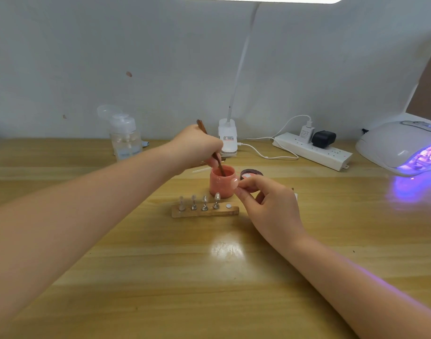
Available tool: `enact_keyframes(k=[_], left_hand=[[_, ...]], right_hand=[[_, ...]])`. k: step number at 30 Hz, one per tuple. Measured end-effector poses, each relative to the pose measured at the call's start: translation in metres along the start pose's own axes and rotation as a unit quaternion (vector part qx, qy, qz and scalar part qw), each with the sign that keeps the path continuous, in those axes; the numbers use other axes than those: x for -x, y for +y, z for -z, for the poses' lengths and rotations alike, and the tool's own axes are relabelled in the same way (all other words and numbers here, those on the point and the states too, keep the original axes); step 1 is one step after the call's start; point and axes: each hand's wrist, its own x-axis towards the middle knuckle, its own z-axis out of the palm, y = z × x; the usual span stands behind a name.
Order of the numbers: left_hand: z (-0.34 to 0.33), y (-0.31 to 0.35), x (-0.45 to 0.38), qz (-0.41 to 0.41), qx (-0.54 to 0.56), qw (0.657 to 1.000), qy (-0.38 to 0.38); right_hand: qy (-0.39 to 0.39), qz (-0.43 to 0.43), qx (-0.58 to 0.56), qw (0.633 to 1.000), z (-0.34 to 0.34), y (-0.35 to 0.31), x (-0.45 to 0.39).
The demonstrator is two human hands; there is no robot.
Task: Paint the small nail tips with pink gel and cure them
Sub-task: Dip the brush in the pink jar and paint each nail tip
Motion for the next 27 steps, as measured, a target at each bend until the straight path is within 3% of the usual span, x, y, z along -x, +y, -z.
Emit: enact_keyframes(k=[8, 14, 22, 27], left_hand=[[0.037, -0.033, 0.002, 0.07, 0.189, 0.979, 0.029], [0.042, -0.06, 0.007, 0.092, 0.226, 0.968, 0.059], [0.036, -0.063, 0.013, 0.124, 0.302, 0.945, -0.003], [0.033, -0.071, 0.015, 0.114, 0.318, 0.94, 0.052]], right_hand=[[-0.011, 0.008, 0.018, 1.0, 0.001, -0.003, 0.001], [-0.017, 0.009, 0.024, 1.0, 0.002, -0.004, 0.001], [-0.022, 0.005, 0.025, 0.999, 0.003, -0.005, 0.001], [-0.018, 0.004, 0.02, 1.0, 0.003, -0.005, 0.001]])
